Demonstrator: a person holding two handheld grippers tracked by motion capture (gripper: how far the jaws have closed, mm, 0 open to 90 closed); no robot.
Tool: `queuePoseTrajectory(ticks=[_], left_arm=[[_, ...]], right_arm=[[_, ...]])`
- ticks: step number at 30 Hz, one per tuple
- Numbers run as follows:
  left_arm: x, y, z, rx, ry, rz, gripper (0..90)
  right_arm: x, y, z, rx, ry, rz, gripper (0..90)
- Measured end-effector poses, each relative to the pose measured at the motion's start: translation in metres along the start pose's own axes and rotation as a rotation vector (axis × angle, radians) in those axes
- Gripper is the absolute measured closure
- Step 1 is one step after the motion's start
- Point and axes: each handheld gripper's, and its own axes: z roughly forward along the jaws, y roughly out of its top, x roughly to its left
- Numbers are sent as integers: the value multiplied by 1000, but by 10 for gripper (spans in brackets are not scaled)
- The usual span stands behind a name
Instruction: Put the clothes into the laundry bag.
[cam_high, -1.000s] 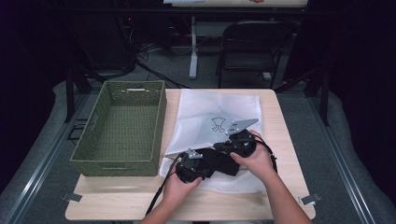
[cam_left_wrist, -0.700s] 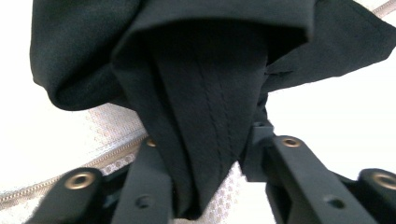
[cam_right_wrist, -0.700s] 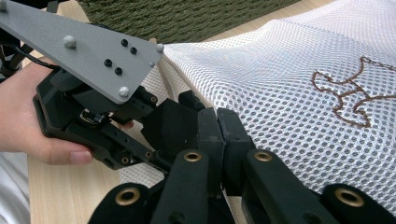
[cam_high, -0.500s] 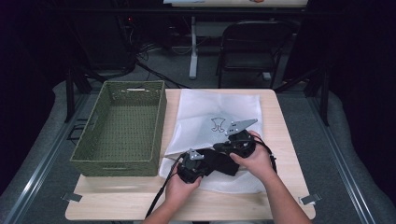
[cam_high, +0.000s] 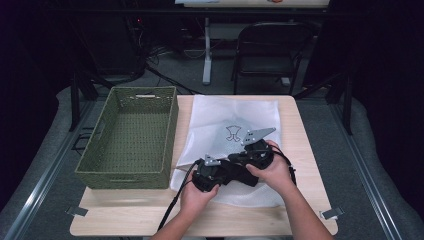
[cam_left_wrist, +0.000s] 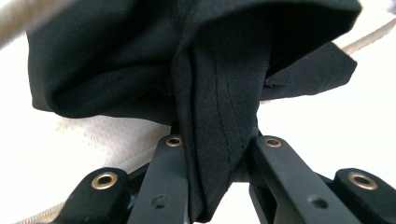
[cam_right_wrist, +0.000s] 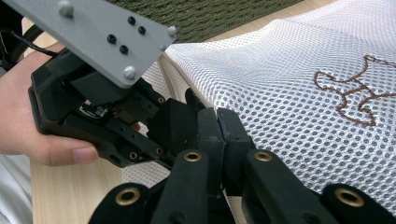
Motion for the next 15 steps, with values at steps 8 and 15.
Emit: queuePoseTrajectory(ticks=[8,15], left_arm=[[2,10,3,-9,2,-21,812],[4,16,5,-20,15,-26,812]], right_arm=[[1,0,0,1,4,-5,893],[0,0,-1,-3,6,-3,893]])
